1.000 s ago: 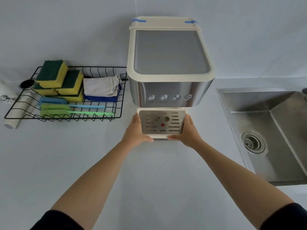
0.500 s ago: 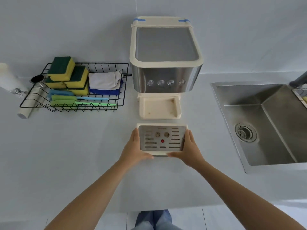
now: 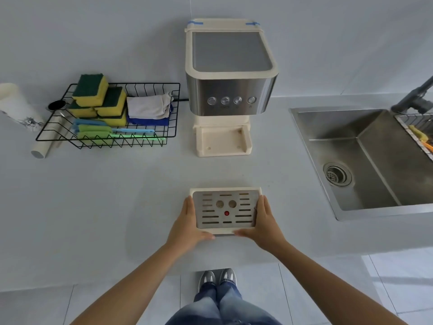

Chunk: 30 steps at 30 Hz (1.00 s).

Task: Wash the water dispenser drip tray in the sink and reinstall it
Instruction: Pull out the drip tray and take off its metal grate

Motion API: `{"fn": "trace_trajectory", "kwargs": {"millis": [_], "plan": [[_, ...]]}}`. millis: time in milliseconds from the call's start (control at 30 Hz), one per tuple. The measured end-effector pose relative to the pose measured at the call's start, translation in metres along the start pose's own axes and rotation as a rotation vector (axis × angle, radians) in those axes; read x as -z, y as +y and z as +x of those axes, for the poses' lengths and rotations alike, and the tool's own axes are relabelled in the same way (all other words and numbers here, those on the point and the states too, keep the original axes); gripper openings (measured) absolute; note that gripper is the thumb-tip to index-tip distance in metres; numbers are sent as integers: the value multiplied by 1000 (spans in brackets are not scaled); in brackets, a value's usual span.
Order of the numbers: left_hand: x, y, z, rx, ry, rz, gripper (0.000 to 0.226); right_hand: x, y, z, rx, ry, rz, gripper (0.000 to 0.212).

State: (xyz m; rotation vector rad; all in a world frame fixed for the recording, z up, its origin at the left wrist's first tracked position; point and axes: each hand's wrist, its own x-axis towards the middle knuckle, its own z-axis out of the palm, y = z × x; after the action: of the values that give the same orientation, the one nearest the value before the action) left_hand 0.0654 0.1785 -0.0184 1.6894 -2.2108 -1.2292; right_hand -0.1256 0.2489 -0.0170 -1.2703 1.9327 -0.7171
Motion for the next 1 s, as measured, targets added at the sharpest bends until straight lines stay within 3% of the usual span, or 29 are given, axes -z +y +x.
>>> {"fn": "trace_trajectory", "kwargs": {"millis": [233,333,467,533,667,800,1000], "plan": [[2,-5,-5,-16,-45,72,125,-4,-1,-6,1,-36,-43,104],[6,-5,-4,-5,-70,106,126,0,-2,-5,19,-77,-171,103],[15,1,2,-73,-3,262,116,7,-11,2,40,-111,-388,90],[18,5,6,-178,4,305,100,11,-16,7,78,-147,-448,82],[16,11,14,-363,-109,432,71,16,-22,17,167,-264,-510,62],[10,12,22,-381,-160,496,69,14,-23,23,195,-359,-589,61],[11,11,28,-359,-194,503,67,13,-21,28,193,-365,-618,61]]}}
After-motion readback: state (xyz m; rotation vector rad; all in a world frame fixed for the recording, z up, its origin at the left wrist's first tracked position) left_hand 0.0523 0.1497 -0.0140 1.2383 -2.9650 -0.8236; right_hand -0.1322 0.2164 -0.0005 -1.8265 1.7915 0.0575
